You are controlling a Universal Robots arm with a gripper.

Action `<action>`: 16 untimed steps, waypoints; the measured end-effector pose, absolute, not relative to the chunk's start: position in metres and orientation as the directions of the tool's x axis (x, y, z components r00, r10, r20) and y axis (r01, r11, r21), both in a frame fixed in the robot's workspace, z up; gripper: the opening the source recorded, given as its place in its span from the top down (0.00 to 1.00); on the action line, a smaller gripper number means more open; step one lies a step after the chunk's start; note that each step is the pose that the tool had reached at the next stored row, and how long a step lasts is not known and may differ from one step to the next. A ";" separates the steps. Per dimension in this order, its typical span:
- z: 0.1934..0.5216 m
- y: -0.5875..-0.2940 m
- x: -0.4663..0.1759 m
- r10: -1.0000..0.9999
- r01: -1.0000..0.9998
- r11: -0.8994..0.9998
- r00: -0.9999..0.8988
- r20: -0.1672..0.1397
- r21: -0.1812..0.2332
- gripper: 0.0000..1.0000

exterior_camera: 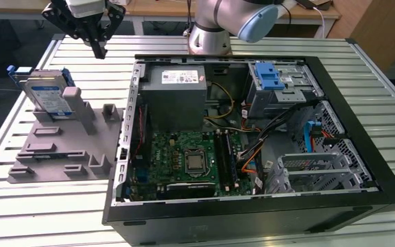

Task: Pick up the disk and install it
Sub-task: 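Reach for the disk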

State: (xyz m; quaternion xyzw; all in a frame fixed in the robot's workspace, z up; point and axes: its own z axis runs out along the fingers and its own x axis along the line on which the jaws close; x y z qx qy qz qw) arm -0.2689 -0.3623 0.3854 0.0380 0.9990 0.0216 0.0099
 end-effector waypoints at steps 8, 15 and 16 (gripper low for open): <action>0.385 -0.362 -0.269 0.076 0.075 0.996 -0.997 -0.018 0.044 0.89; 0.385 -0.362 -0.273 0.076 0.075 0.996 -0.997 -0.018 0.044 0.89; 0.385 -0.362 -0.274 0.076 0.075 0.996 -0.997 -0.018 0.044 0.89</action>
